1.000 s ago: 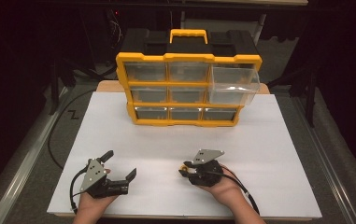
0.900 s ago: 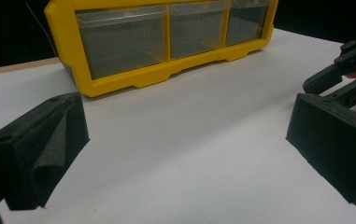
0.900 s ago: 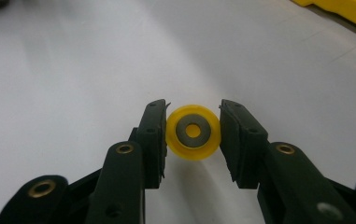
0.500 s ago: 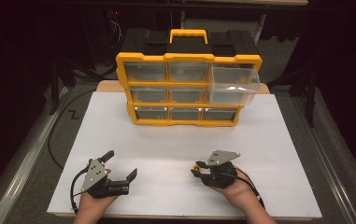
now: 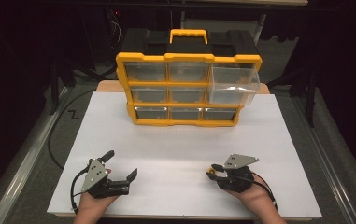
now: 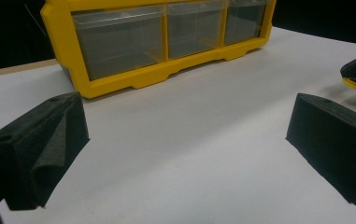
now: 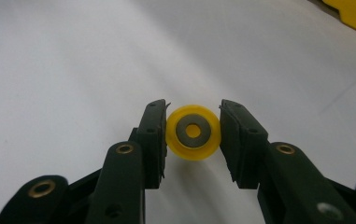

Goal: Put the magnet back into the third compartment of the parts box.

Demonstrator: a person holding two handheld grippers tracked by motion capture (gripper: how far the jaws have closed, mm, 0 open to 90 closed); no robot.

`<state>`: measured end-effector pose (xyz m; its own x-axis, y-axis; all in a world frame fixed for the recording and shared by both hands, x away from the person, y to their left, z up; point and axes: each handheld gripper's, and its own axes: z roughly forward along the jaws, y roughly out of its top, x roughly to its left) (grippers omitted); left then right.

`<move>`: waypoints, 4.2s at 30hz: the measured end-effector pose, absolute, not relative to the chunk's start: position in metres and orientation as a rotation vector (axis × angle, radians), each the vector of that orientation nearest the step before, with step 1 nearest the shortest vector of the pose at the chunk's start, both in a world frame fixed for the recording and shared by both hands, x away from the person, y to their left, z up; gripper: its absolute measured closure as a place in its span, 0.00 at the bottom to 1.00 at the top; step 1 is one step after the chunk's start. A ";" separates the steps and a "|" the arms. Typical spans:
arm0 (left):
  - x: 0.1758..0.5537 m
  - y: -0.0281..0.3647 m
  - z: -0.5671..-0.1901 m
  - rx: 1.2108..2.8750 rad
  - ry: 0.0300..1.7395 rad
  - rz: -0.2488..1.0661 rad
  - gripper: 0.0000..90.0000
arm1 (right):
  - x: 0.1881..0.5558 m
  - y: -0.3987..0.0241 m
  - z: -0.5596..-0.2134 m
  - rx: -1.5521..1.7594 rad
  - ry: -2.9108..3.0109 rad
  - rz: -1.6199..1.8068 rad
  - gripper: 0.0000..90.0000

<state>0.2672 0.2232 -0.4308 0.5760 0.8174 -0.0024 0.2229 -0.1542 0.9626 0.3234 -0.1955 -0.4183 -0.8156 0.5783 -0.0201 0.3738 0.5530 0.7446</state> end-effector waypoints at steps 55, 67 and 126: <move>0.270 0.218 -0.431 1.697 0.846 0.680 0.00 | 0.352 -0.207 -0.386 0.799 2.818 0.640 0.72; 0.270 0.216 -0.431 1.702 0.833 0.678 0.00 | 0.358 -0.209 -0.387 0.776 2.884 0.547 0.72; 0.268 0.215 -0.430 1.702 0.841 0.669 0.00 | 0.374 -0.209 -0.315 0.682 2.949 0.458 0.72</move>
